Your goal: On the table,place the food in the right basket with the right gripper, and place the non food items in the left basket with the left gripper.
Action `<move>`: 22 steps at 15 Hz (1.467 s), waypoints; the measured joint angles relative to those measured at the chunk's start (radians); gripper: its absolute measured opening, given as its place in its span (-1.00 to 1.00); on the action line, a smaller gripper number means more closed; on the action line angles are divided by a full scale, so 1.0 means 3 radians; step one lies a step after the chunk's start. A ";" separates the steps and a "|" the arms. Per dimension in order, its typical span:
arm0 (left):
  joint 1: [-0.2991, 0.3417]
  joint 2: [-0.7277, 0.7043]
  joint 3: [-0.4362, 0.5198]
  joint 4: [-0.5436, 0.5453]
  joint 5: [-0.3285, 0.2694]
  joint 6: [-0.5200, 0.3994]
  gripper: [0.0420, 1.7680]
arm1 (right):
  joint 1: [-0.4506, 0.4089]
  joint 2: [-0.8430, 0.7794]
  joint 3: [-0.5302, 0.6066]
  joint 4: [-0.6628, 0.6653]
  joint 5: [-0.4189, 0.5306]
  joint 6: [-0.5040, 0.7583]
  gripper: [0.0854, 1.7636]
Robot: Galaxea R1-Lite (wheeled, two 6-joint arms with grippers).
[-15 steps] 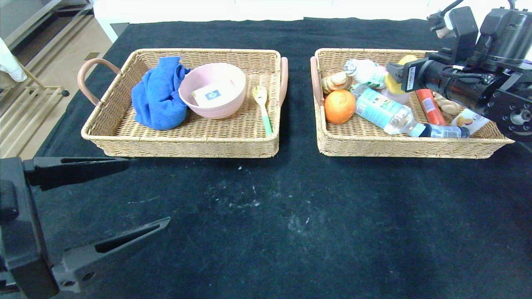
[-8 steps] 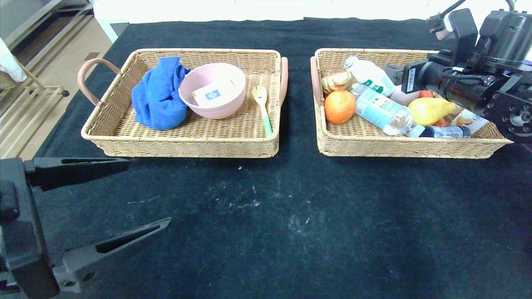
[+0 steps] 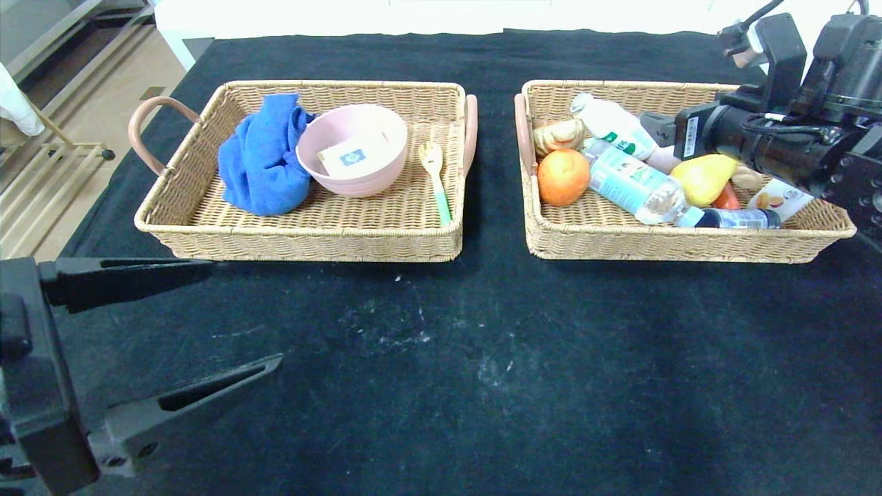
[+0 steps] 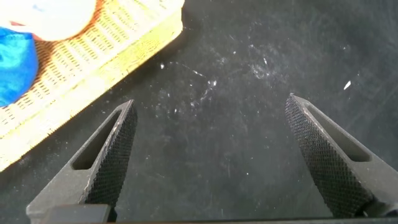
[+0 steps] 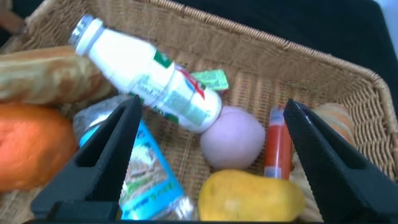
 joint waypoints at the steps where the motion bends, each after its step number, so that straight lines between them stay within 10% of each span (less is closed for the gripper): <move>1: 0.0003 -0.0002 -0.0010 0.0001 0.0000 0.0000 0.94 | 0.0006 -0.0097 0.0069 0.0123 0.0067 0.0000 0.89; 8: 0.0130 -0.0089 -0.0040 0.0061 0.0048 -0.0210 0.94 | -0.0026 -0.1160 0.0604 0.1039 0.0518 0.0001 0.92; 22: 0.1363 -0.1428 0.0168 0.0746 0.0014 -0.0216 0.94 | -0.0706 -0.3657 0.1971 0.1994 0.0448 0.0198 0.92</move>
